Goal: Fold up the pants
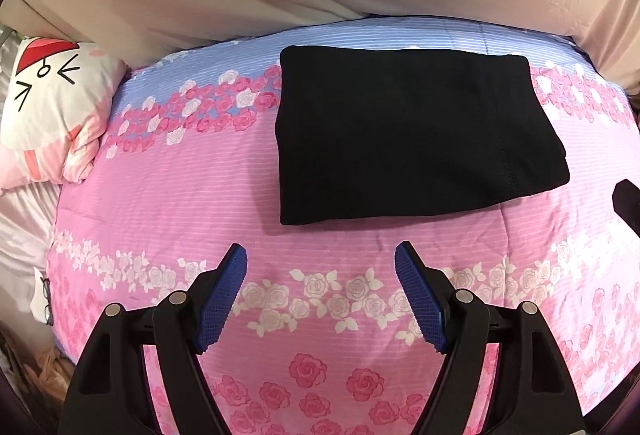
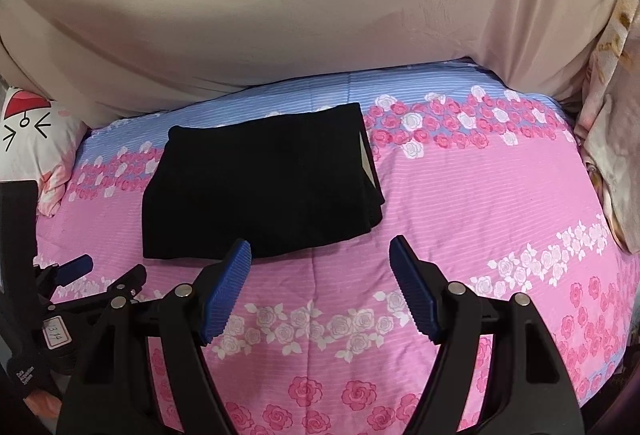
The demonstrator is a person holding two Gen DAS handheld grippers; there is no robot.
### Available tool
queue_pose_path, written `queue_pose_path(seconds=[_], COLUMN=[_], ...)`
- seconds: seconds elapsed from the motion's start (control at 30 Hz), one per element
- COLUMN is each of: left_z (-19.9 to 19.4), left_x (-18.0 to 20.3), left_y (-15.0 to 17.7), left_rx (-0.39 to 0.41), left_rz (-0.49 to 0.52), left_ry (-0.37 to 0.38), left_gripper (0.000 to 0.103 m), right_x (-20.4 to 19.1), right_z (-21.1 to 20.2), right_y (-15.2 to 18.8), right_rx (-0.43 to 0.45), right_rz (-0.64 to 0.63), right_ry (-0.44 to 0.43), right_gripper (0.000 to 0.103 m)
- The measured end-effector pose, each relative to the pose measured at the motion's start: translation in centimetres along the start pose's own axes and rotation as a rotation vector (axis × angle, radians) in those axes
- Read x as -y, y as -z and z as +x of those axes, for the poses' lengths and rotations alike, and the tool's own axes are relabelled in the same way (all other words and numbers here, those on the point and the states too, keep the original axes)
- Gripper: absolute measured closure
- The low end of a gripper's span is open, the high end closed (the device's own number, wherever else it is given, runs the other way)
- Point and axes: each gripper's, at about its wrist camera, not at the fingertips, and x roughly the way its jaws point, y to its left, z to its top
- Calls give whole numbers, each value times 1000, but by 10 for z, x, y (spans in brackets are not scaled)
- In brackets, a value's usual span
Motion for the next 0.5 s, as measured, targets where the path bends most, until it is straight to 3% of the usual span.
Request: queue_pose_path(seconds=[0.2,0.33,0.5], left_z=[4,14,23], left_x=[2,4,7], left_y=[2,5,6], left_rx=[-4,-24,-38], left_rz=[8,16,19], left_ry=[-4,1,4], left_gripper=[29,29,29], right_x=[6,47,63], right_z=[8,-29,-37], right_y=[6,8,8], right_rx=[-32,-47,-58], right_rz=[5,5,5], right_ry=[10,12,16], right_gripper=[33,33,33])
